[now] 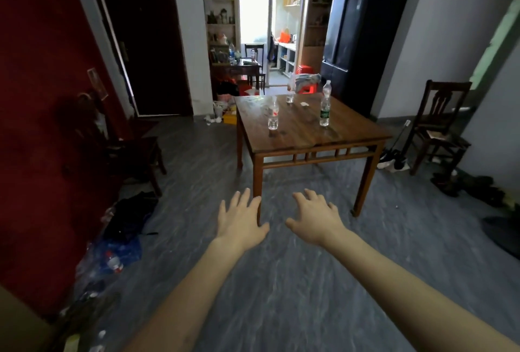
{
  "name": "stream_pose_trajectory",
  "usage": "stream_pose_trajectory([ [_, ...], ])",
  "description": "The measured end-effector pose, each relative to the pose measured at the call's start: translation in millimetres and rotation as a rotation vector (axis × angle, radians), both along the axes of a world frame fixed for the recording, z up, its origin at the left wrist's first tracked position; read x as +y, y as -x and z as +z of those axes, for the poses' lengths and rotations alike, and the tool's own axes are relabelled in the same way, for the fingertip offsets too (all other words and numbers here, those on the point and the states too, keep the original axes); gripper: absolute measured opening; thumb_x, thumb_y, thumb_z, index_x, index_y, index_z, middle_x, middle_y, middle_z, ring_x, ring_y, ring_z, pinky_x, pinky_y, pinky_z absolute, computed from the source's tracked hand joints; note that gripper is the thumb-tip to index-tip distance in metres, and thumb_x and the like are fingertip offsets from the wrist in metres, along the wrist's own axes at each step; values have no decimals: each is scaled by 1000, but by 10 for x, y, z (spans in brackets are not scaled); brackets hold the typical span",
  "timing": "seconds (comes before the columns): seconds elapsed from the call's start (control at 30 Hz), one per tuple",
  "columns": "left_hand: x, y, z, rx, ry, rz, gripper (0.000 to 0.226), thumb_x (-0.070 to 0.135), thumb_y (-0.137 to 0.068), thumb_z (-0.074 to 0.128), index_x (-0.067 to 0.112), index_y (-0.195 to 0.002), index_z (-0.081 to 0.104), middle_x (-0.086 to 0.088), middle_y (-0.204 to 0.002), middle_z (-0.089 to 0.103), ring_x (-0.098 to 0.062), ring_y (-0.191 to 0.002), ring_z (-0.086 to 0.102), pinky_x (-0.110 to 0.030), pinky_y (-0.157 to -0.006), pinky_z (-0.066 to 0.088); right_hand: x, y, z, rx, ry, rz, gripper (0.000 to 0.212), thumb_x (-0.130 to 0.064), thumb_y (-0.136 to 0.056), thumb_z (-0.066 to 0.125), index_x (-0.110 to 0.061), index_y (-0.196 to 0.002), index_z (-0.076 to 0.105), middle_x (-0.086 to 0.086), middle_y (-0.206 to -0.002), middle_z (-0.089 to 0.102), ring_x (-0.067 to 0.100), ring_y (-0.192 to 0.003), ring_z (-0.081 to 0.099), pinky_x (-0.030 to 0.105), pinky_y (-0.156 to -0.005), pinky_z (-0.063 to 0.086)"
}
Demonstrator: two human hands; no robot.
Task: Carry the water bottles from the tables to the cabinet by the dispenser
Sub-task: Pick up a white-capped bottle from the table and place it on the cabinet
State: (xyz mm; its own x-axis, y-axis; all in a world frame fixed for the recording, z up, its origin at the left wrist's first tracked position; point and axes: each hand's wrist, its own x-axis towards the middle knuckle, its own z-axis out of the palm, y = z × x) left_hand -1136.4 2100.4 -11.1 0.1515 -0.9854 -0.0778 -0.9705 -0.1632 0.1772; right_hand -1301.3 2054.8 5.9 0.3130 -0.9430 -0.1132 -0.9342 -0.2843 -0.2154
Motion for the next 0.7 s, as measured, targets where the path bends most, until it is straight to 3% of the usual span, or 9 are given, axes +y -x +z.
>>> stream_pose_trajectory([
  [0.37, -1333, -521, -269, 9, -64, -35, 75, 55, -97, 47, 28, -160, 16, -2, -171, 2, -23, -157, 0, -50, -126, 4, -1376, -455, -223, 24, -72, -13, 71, -52, -92, 55, -24, -152, 29, 8, -163, 20, 29, -147, 23, 55, -118, 22],
  [0.7, -3173, -885, -203, -38, -84, -5, 72, 54, -98, 47, 28, -159, 19, -2, -171, 1, -24, -157, 0, -50, -126, 3, -3312, -681, -218, -25, -77, -2, 72, -52, -93, 54, -23, -153, 28, 5, -162, 22, 28, -147, 24, 54, -116, 24],
])
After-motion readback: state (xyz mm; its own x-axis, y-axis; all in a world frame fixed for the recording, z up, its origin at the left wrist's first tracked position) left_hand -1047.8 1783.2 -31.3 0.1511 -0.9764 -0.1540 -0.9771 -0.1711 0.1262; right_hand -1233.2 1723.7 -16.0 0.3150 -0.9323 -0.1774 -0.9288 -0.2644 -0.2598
